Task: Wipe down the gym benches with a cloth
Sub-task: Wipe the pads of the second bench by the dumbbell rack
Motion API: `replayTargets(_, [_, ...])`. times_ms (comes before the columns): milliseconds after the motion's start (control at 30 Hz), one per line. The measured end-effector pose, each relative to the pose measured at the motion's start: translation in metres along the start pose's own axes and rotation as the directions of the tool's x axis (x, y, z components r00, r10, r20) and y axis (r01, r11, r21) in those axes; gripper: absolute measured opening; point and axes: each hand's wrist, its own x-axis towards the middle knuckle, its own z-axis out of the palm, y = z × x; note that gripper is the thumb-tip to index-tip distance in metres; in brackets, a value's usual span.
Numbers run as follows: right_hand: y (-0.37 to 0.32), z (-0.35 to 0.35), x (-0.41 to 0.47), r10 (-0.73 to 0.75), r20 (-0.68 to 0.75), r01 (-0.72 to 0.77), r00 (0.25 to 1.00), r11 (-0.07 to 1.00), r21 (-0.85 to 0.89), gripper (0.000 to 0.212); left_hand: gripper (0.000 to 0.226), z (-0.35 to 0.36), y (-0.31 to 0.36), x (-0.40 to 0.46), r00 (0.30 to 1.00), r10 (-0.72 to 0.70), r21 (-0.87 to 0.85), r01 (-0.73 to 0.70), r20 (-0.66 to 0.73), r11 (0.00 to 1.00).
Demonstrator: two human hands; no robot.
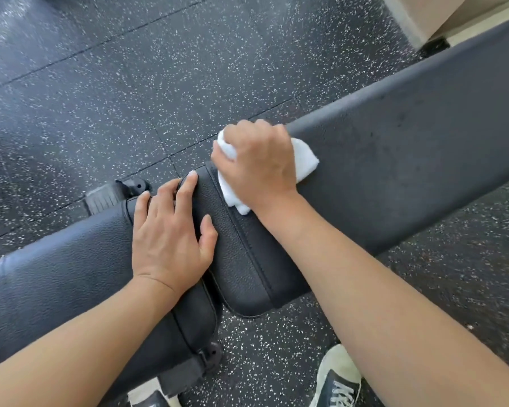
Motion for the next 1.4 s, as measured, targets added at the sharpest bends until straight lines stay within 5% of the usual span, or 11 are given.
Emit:
replayTargets(167, [0.014, -0.027, -0.083, -0.215, 0.002, 0.213, 0.977, 0.971, 0.106, 0.033, 0.072, -0.001, 0.001, -0.001, 1.0, 0.012, 0.011, -0.012, 0.006, 1.0])
replayTargets(300, [0.089, -0.066, -0.126, -0.299, 0.071, 0.299, 0.952, 0.954, 0.007, 0.038, 0.072, -0.005, 0.005, -0.001, 0.998, 0.023, 0.058, -0.026, 0.057, 0.998])
replayTargets(433, [0.163, -0.095, -0.092, -0.072, 0.065, 0.086, 0.995, 0.966, -0.243, 0.033, 0.071, -0.015, 0.007, -0.002, 0.992, 0.055, 0.058, -0.062, 0.114, 0.996])
replayTargets(500, [0.166, -0.098, -0.063, 0.076, 0.026, -0.067, 0.997, 0.963, -0.262, 0.032, 0.069, -0.021, 0.01, 0.001, 0.983, 0.119, 0.042, -0.126, 0.142, 0.991])
replayTargets(600, [0.119, -0.079, -0.039, 0.099, 0.042, -0.09, 0.994, 0.978, -0.187, 0.03, 0.066, -0.027, 0.024, 0.01, 0.977, 0.171, -0.047, -0.166, 0.129, 0.985])
replayTargets(800, [0.023, -0.04, -0.072, -0.105, 0.02, 0.105, 0.994, 0.994, -0.012, 0.025, 0.054, -0.023, 0.072, 0.055, 0.996, -0.086, -0.375, 0.084, 0.01, 0.923])
replayTargets(967, [0.086, -0.066, -0.11, -0.287, 0.023, 0.285, 0.958, 0.957, 0.059, 0.025, 0.047, -0.001, 0.119, 0.074, 0.997, -0.075, -0.288, 0.081, 0.031, 0.954])
replayTargets(1200, [0.264, -0.124, -0.105, 0.038, -0.095, -0.054, 0.995, 0.985, -0.165, 0.034, 0.054, 0.029, 0.157, 0.069, 0.977, -0.199, -0.078, 0.193, -0.074, 0.978])
replayTargets(1400, [0.206, -0.102, -0.107, 0.088, -0.129, -0.093, 0.988, 0.995, -0.036, 0.033, 0.054, 0.029, 0.16, 0.07, 0.974, -0.199, -0.054, 0.193, -0.113, 0.98])
